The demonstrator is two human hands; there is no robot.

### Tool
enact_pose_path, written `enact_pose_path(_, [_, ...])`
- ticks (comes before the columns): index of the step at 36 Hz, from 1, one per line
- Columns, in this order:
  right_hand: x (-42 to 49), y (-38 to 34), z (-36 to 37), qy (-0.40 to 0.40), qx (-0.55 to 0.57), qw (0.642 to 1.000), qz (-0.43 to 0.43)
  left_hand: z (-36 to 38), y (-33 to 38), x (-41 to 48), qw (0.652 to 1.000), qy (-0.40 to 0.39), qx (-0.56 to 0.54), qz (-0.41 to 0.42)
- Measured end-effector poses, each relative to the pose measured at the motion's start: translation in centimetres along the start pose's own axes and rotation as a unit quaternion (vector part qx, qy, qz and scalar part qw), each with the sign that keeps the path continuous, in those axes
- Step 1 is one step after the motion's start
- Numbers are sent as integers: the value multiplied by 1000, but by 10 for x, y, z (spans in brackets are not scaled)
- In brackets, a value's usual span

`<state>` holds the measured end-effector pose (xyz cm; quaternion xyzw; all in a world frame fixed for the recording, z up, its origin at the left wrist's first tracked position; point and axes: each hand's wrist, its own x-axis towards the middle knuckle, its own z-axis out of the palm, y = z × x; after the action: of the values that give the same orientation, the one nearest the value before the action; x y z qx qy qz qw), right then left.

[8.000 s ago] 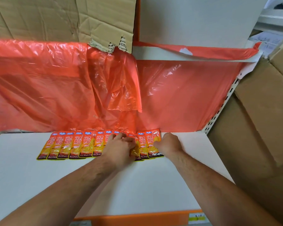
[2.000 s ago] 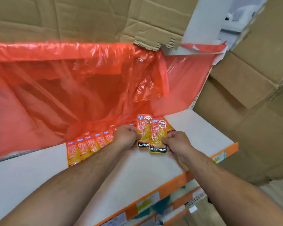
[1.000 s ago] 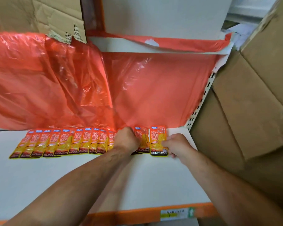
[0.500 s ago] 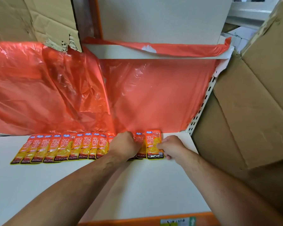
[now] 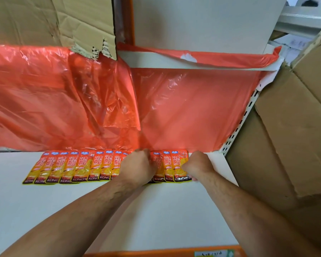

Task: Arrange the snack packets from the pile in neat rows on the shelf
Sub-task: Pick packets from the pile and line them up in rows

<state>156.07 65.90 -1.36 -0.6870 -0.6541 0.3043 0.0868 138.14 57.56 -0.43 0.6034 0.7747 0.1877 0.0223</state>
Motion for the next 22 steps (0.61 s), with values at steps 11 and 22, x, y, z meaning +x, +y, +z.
enact_pose_path(11, [-17,-10,7,81,-122,989,-21,-19,-18,-13,997,3,58,60])
enact_pose_path(22, [-71,-29,39,93,-235,943,-217,-20,-60,-24,986,-80,79,121])
